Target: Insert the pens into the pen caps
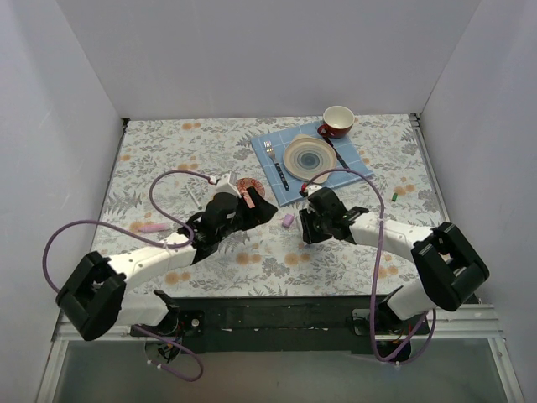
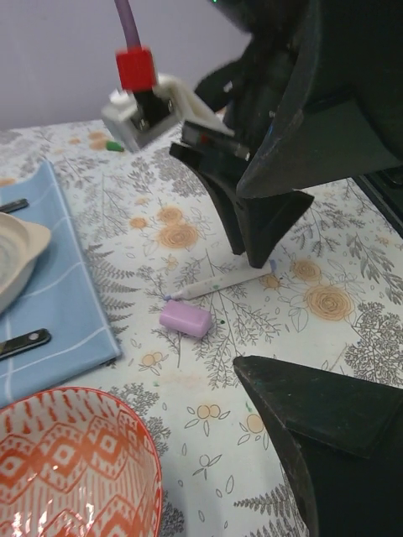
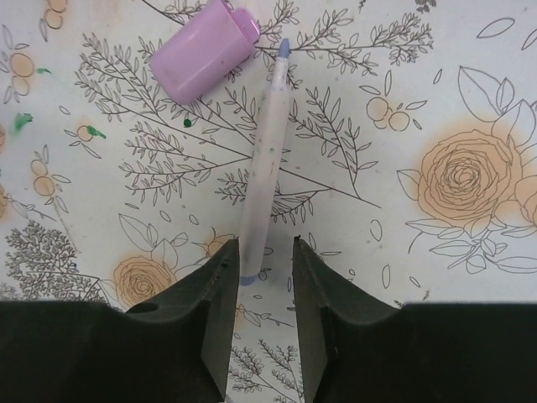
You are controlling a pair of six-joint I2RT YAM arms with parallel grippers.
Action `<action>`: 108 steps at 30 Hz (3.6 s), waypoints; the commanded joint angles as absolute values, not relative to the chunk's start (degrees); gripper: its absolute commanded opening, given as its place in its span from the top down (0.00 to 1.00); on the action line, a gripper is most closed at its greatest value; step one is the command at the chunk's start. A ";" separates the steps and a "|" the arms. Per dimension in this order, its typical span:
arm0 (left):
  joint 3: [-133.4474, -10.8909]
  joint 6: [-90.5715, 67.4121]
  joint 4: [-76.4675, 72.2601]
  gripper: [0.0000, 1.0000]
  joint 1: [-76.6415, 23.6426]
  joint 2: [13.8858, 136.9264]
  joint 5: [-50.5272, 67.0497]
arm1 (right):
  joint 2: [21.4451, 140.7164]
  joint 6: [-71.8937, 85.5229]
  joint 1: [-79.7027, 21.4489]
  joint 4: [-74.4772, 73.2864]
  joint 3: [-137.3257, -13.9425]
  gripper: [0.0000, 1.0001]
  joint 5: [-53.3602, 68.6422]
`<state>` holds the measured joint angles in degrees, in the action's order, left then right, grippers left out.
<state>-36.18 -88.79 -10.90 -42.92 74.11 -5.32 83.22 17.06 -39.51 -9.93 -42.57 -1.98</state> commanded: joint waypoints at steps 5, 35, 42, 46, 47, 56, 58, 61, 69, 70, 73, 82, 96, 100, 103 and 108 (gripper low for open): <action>-32.87 -88.50 -5.89 0.23 -42.80 64.78 -12.13 | 89.64 20.04 -44.47 -14.58 -48.42 0.67 -14.05; -40.16 -92.81 -15.73 0.27 -46.32 86.57 -0.09 | 74.63 25.13 -52.21 -7.21 -35.34 0.99 -15.47; -43.24 -93.08 -16.17 0.27 -48.16 92.37 -0.09 | 68.91 26.89 -53.44 -4.75 -33.40 0.99 -14.50; -44.64 -92.99 -16.70 0.30 -49.13 95.09 -0.09 | 67.77 27.42 -53.79 -3.96 -33.05 0.99 -13.63; -45.08 -92.99 -16.70 0.31 -49.30 95.71 -0.09 | 67.59 27.51 -53.88 -3.69 -32.96 0.99 -13.28; -45.97 -93.51 -19.15 0.88 -50.45 97.65 2.19 | 65.48 28.48 -54.58 -2.46 -31.99 0.99 -11.25; -45.36 -93.60 -19.60 1.00 -50.45 96.60 2.46 | 64.95 28.56 -54.58 -2.55 -31.82 0.99 -10.81; -44.65 -92.73 -20.47 1.00 -50.36 94.76 4.12 | 63.99 27.25 -54.58 -1.50 -31.20 0.74 -8.01; -42.10 -90.70 -22.32 1.00 -50.45 89.74 7.73 | 62.23 26.28 -54.58 -1.32 -29.71 0.48 -6.24; -42.01 -90.88 -22.59 1.00 -50.45 89.39 8.17 | 62.31 26.19 -54.58 -0.54 -29.27 0.48 -6.24; -41.40 -91.14 -23.46 1.00 -50.45 88.16 9.66 | 62.05 26.54 -54.58 1.65 -28.48 0.60 -5.10; -41.39 -92.37 -21.46 0.70 -50.54 84.74 9.69 | 56.96 27.86 -54.58 8.87 -24.79 0.99 -0.44; -60.65 -107.66 47.00 0.22 -32.54 71.39 -21.54 | 50.36 28.75 -54.41 6.33 -24.08 0.99 -6.68; -56.52 -111.36 52.46 0.23 -26.55 63.39 -30.20 | 50.19 26.99 -54.40 6.77 -24.69 0.99 -5.80; -54.06 -120.03 59.81 0.22 -25.40 59.07 -37.79 | 50.19 26.46 -54.40 6.94 -24.70 0.99 -4.92; -49.14 -117.00 57.13 0.29 -23.38 58.00 -36.65 | 50.54 26.11 -54.49 8.44 -24.08 0.99 -2.38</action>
<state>-52.14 -112.55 54.04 -24.56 57.56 -32.27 51.07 27.59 -54.39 4.75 -23.77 -4.27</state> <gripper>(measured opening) 0.766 0.190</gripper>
